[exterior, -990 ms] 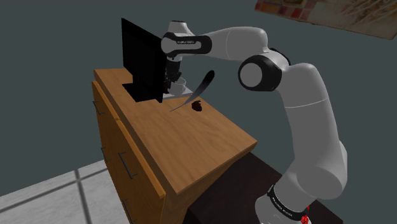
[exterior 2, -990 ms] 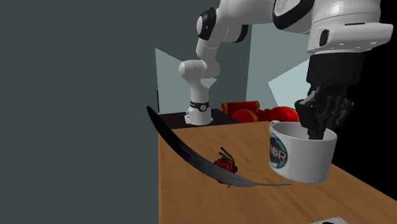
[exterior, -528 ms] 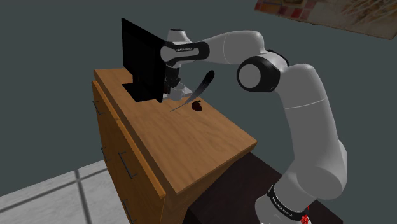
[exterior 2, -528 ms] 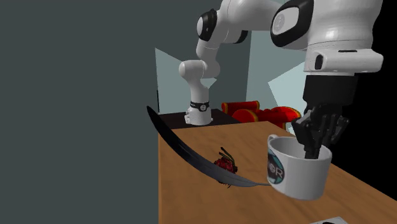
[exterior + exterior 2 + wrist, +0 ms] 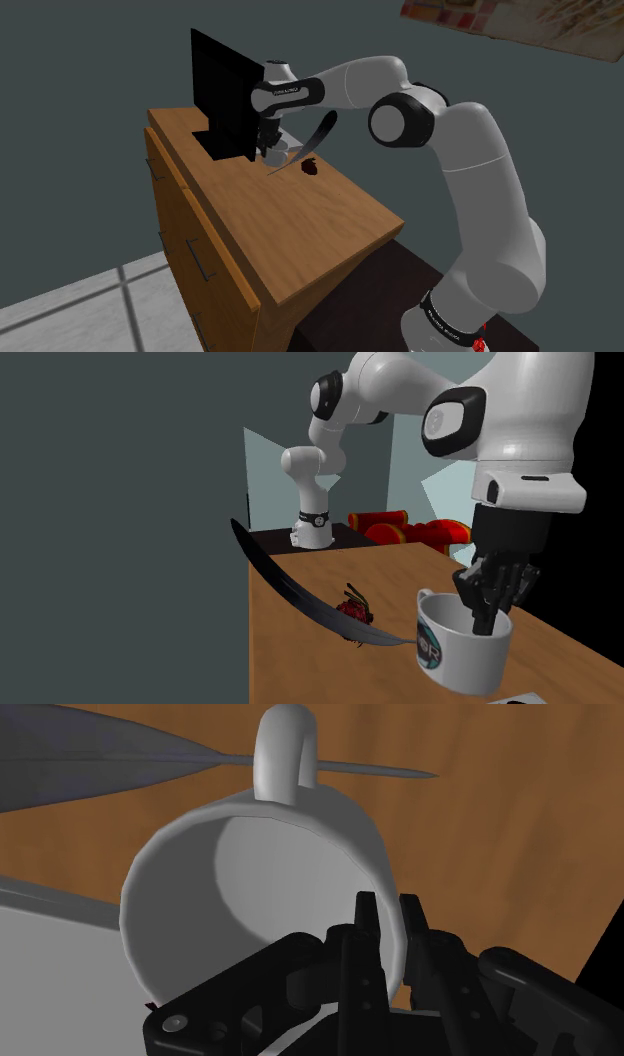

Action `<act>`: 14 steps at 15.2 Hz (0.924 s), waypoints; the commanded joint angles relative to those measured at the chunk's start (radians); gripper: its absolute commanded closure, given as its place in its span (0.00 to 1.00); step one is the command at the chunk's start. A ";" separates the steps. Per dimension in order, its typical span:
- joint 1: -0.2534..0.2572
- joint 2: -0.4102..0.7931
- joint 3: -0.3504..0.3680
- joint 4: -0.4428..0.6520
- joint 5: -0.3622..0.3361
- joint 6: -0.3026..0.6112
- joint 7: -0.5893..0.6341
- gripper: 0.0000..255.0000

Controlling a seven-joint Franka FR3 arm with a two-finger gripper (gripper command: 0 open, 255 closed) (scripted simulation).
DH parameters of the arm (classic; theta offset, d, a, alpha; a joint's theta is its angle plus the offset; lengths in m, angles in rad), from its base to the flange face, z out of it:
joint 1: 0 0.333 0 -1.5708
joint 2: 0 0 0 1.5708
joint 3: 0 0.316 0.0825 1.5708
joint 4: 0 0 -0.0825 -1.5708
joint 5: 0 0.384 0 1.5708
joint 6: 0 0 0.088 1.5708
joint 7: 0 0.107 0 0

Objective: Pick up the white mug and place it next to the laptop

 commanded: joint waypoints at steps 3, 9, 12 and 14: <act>-0.001 0.013 0.000 -0.002 0.000 0.016 0.000 1.00; -0.001 0.013 0.000 -0.002 0.000 0.016 0.000 1.00; -0.001 0.013 0.000 -0.003 0.000 0.016 0.000 0.00; 0.000 0.013 0.000 -0.004 0.000 0.017 0.001 0.00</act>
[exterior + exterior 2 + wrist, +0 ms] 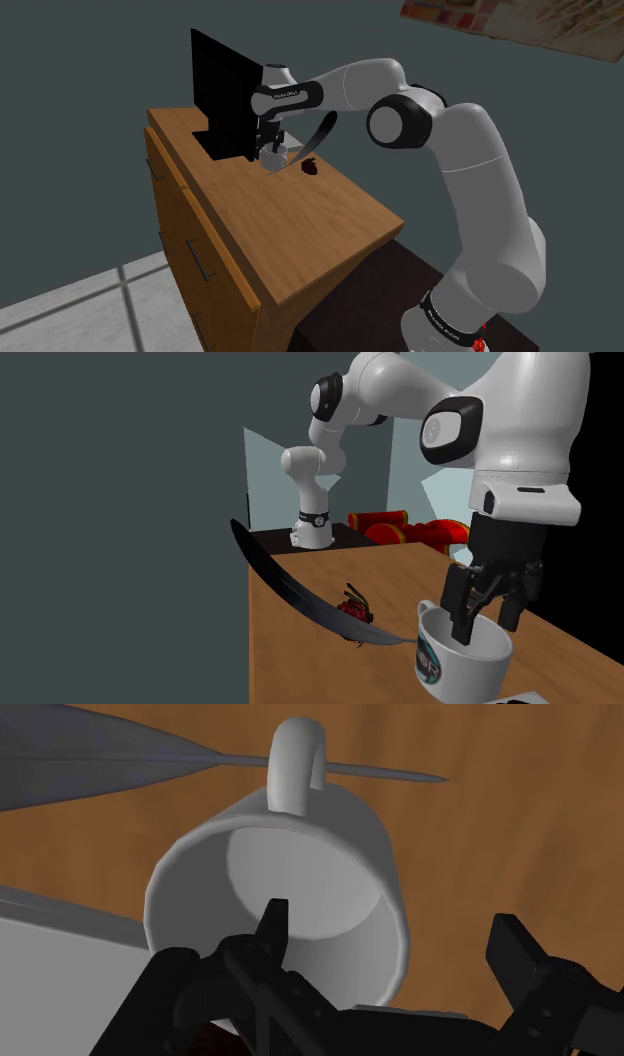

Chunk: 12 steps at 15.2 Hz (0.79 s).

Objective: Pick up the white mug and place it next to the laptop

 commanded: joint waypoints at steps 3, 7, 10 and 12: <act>0.004 -0.034 0.001 0.015 0.000 -0.046 0.000 0.00; 0.006 -0.059 0.000 0.032 -0.001 -0.089 0.000 0.00; 0.006 -0.059 0.000 0.033 -0.001 -0.089 0.000 0.00; 0.006 -0.059 0.000 0.033 -0.001 -0.089 0.000 0.00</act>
